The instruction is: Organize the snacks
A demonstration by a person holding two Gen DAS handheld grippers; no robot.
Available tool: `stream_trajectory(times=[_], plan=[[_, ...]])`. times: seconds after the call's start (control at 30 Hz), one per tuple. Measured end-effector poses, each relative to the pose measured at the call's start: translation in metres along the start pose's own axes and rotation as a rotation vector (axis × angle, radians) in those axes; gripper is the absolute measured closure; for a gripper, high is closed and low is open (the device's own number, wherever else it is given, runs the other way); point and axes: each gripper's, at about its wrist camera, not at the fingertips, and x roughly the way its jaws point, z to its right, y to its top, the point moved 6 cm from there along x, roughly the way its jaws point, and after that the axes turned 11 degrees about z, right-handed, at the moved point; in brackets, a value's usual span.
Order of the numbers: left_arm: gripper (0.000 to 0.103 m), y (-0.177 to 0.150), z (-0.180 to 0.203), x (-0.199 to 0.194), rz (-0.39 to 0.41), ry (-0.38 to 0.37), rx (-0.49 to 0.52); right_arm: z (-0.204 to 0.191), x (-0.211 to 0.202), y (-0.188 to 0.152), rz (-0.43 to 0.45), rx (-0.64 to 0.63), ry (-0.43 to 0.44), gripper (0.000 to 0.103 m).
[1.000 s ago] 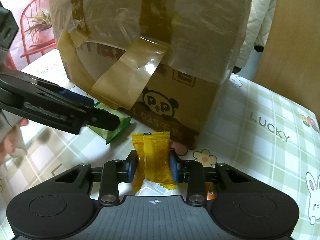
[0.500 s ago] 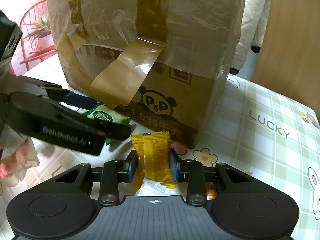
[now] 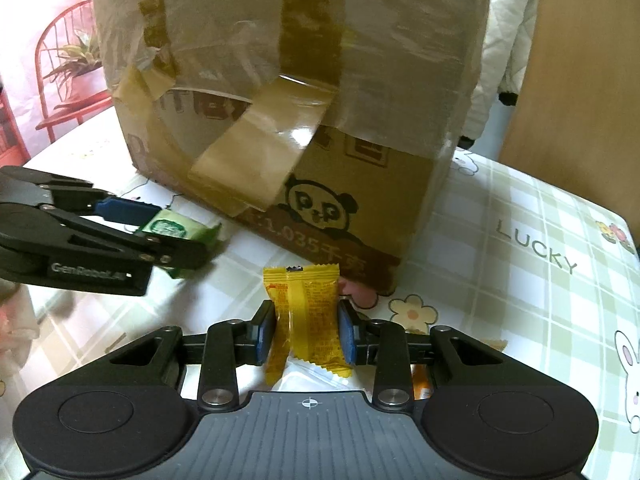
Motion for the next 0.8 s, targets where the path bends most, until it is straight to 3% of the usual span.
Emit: stream_trajectory(times=[0.17,0.47,0.8], plan=[[0.043,-0.008,-0.013,-0.014,0.005,0.020,-0.061,-0.018,0.003,0.005,-0.012,-0.030,0.027,0.074],[0.043,-0.015,-0.047,-0.058,0.050,0.073,-0.134,-0.039,-0.009,0.024,0.063,-0.020,0.028,0.074],[0.043,0.008,-0.045,-0.095,0.165,0.088,-0.074,-0.049,-0.039,0.038,0.151,-0.015,0.027,0.074]])
